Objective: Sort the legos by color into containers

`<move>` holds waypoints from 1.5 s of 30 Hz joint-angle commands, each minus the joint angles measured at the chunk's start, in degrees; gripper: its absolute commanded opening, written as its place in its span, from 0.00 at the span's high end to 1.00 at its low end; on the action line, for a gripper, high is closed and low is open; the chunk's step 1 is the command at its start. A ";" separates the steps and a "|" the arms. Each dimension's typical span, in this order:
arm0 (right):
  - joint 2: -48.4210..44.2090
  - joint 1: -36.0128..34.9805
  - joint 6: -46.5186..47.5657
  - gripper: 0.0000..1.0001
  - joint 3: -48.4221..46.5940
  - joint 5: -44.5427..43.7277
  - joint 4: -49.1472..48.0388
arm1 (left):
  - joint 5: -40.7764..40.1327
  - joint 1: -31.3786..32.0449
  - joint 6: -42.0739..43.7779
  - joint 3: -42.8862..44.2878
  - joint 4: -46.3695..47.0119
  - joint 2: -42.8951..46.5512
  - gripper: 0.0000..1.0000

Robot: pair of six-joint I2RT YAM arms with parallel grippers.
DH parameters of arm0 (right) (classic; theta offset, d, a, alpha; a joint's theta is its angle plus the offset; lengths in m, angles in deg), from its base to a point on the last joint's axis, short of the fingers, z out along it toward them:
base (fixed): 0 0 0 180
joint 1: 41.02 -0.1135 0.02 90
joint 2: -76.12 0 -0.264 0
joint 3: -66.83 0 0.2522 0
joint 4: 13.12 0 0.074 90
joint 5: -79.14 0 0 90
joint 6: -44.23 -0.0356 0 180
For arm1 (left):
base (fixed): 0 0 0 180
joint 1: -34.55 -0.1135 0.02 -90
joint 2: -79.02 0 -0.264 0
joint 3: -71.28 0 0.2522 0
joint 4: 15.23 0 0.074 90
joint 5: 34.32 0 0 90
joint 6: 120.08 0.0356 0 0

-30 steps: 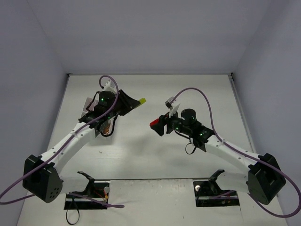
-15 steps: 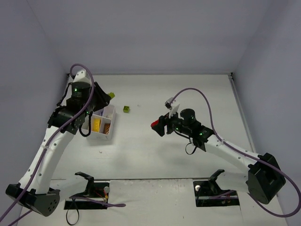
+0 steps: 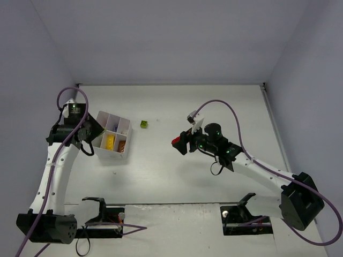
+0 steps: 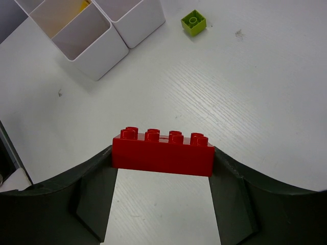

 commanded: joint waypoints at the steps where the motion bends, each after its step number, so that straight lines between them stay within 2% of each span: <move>1: -1.71 -0.28 -0.70 0.98 -0.65 0.18 -4.53 | 0.93 -1.79 -5.57 2.23 -0.74 -1.19 1.00; 5: -2.76 -0.28 -0.87 0.98 0.49 -0.52 -4.70 | -1.87 -2.15 -9.52 5.47 -5.21 -5.23 1.00; 12: -3.64 0.07 -0.44 0.98 1.46 -1.14 -4.44 | -4.60 -2.94 -13.04 5.22 -6.37 -6.74 0.99; 23: -2.85 0.43 -0.35 0.98 1.28 -0.70 -4.70 | -3.82 -6.72 -11.82 4.34 -5.05 -9.19 0.98; 26: -2.77 0.52 -0.26 0.98 1.20 -0.61 -4.62 | -2.59 -7.24 -11.81 3.73 -4.09 -9.90 0.93; 27: -2.77 0.52 -0.35 0.98 1.19 -0.70 -4.70 | -2.33 -7.42 -11.99 3.55 -3.99 -10.07 0.87; 28: -2.68 0.52 -0.35 0.98 1.19 -0.61 -4.62 | -2.15 -7.42 -12.08 3.46 -3.82 -10.34 0.87; 30: -2.68 0.60 -0.35 0.98 1.11 -0.61 -4.53 | -2.23 -7.51 -12.25 3.20 -3.47 -10.60 0.77; 31: -2.68 0.52 -0.26 0.98 1.19 -0.52 -4.61 | -2.32 -7.51 -12.34 3.02 -3.29 -10.78 0.76; 33: -2.76 0.60 -0.26 0.98 1.11 -0.61 -4.44 | -2.24 -7.86 -12.43 2.85 -3.29 -11.04 0.68; 35: -2.68 0.60 -0.17 0.98 1.02 -0.52 -4.35 | -1.97 -8.04 -12.43 2.93 -3.12 -11.22 0.67; 37: -2.85 0.52 -0.08 0.98 0.93 -0.26 -4.26 | -1.88 -8.12 -12.52 2.85 -3.03 -11.31 0.59; 42: -2.85 0.60 0.27 0.98 0.32 -0.08 -3.56 | -1.36 -8.21 -12.61 2.50 -2.50 -11.48 0.57; 45: -2.85 0.60 0.53 0.97 -0.03 0.18 -3.30 | -0.31 -8.30 -12.26 2.67 -2.15 -11.57 0.52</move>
